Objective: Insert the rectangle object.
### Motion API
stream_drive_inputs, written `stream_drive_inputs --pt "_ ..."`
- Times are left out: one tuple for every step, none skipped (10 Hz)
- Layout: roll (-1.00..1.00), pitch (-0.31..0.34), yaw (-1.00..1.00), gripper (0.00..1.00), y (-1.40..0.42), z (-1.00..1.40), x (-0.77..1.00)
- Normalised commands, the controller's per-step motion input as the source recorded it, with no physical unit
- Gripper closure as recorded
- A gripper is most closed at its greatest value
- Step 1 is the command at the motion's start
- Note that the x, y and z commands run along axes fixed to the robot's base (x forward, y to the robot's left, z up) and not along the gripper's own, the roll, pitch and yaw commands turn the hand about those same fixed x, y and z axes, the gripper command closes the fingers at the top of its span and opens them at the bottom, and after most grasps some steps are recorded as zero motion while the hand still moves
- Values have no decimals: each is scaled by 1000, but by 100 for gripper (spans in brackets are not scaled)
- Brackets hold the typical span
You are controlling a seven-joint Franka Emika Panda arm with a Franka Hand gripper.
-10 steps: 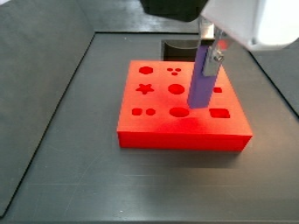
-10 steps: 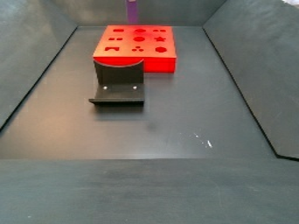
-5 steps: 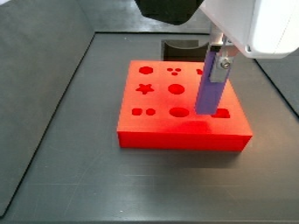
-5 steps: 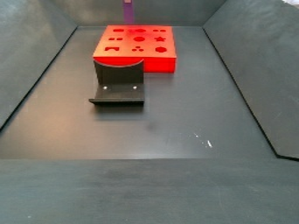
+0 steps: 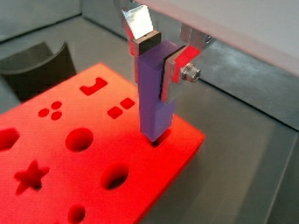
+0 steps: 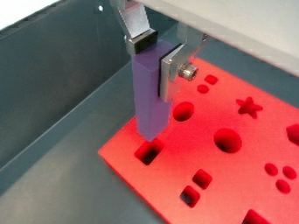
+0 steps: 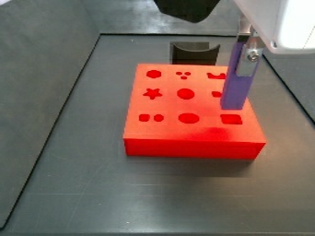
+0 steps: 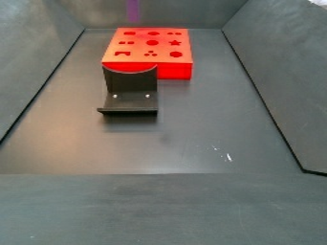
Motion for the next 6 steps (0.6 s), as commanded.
stream_drive_inputs --pt "97 0 -314 100 -106 -354 143" --pt "77 0 -271 100 0 -309 17" --pt "81 39 -143 100 0 -231 120" --pt "87 80 -60 100 37 -217 237" --pt "71 107 0 100 57 -146 123" --pt "64 99 163 100 40 -103 29"
